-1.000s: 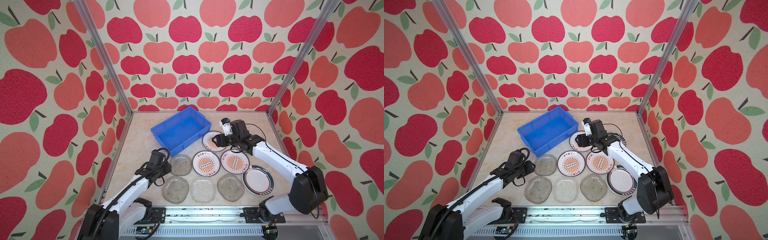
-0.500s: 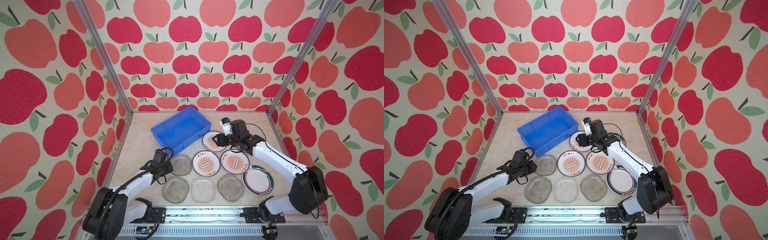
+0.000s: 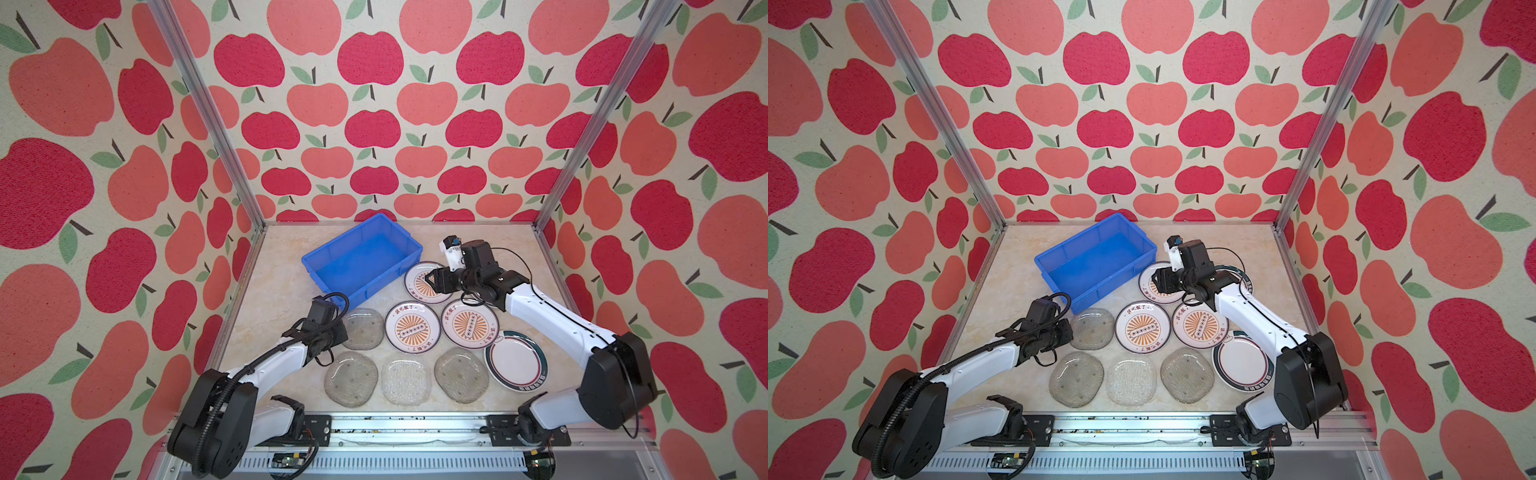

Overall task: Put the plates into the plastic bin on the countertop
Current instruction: 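Reach the left gripper to the clear glass plate beside the bin and grasp its rim, then lift the glass plate with the left gripper and lower it into the blue bin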

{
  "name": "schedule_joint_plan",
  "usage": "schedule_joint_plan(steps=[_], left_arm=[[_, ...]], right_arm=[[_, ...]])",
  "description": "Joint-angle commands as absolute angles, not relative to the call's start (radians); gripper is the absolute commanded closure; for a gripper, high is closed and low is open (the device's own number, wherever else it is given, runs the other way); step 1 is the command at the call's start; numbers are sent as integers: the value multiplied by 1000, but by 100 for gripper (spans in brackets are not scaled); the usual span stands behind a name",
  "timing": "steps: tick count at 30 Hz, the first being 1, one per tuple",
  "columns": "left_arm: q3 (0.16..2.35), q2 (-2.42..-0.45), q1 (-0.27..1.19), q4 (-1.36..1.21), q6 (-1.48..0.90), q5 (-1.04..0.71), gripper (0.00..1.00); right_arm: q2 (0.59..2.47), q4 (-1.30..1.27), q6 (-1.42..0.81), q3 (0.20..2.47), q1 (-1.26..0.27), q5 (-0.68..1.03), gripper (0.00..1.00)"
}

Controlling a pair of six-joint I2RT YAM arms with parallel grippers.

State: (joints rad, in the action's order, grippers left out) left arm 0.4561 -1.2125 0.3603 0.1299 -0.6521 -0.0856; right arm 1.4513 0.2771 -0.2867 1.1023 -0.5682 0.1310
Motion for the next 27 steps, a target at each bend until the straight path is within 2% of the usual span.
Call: schedule_joint_plan(steps=[1,8,14,22,27], left_arm=[[489,-1208,365,135,-633,-84,88],[515,-1198,365,165,-632,-100,100],[547,-1093,367,285,-625,-122,100],[670,-887,397,486,-614,-245,100],[844,-850,431,601,-630,-154,100]], right_arm=[[1420,250,-298,1082,-563,112,32],[1407,236,-301,1071,-561,108,32],[1398,229,-304,1071,-558,105,32],[1416,215,-335,1091,-552,135,32],[1389,177,-362,1109,-551,118,32]])
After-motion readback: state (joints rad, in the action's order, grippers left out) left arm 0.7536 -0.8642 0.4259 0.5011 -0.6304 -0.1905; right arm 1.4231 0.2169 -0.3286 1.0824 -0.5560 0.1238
